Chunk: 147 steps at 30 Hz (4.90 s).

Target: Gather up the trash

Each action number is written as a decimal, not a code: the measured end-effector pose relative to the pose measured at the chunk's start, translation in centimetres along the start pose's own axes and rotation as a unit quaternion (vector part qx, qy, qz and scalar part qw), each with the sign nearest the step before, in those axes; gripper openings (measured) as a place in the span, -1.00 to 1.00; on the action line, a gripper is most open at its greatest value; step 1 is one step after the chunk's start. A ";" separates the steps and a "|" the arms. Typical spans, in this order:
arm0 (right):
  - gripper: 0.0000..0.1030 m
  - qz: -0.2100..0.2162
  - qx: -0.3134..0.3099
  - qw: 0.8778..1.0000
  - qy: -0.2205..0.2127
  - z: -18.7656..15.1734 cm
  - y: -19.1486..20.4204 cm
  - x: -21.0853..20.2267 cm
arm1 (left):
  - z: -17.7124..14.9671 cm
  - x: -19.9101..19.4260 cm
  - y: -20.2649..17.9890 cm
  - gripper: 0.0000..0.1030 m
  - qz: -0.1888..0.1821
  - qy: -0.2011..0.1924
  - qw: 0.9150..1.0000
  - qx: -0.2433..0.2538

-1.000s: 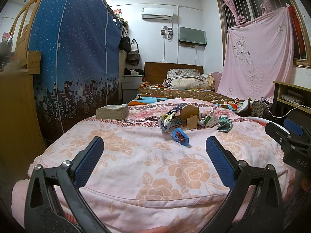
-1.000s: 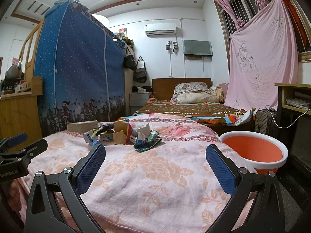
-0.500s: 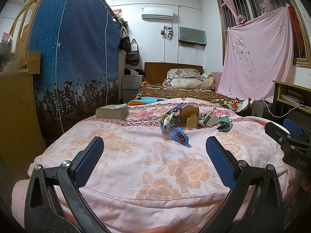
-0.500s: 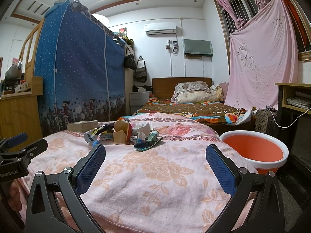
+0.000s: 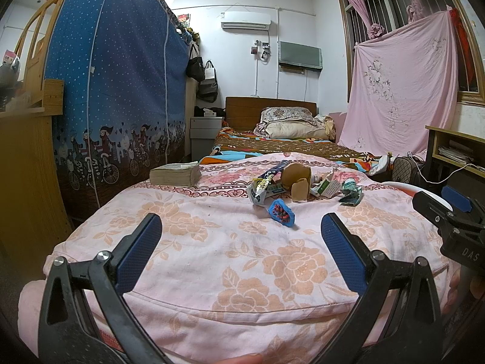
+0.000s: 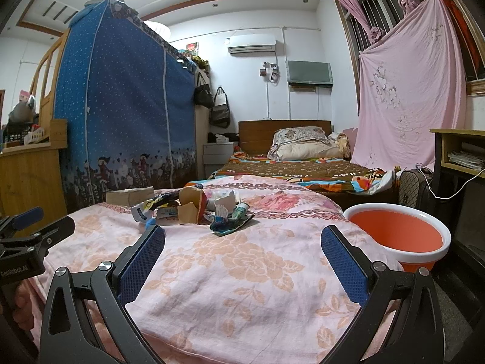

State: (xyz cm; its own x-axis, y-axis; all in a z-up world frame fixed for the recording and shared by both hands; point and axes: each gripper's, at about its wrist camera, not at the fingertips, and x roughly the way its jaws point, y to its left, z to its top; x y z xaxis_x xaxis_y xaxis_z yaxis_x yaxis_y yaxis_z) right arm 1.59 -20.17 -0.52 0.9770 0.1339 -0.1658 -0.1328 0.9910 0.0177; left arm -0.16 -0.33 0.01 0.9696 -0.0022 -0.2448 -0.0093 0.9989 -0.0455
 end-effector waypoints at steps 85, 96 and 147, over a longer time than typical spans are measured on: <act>0.07 0.153 -0.006 0.983 0.102 5.5 -5.1 12.0 | 6.1 11.4 -7.6 -0.99 -0.182 0.102 0.978 0.006; 0.11 -0.010 0.008 0.996 -0.083 8.2 -11.4 7.9 | 10.2 12.5 -16.1 -0.98 -0.270 0.013 0.960 0.072; 1.00 -0.162 0.160 0.971 -0.076 6.4 -21.9 6.6 | 10.2 18.1 -22.4 0.53 -0.239 0.100 0.966 -0.011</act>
State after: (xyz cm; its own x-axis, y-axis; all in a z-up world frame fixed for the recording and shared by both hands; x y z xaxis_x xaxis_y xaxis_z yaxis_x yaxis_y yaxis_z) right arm 12.00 -40.96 4.27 0.9753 -0.2107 -0.0668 0.2210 0.9287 0.2979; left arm 20.09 -22.30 6.51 0.7975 -0.4748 -0.3723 0.4212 0.8799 -0.2199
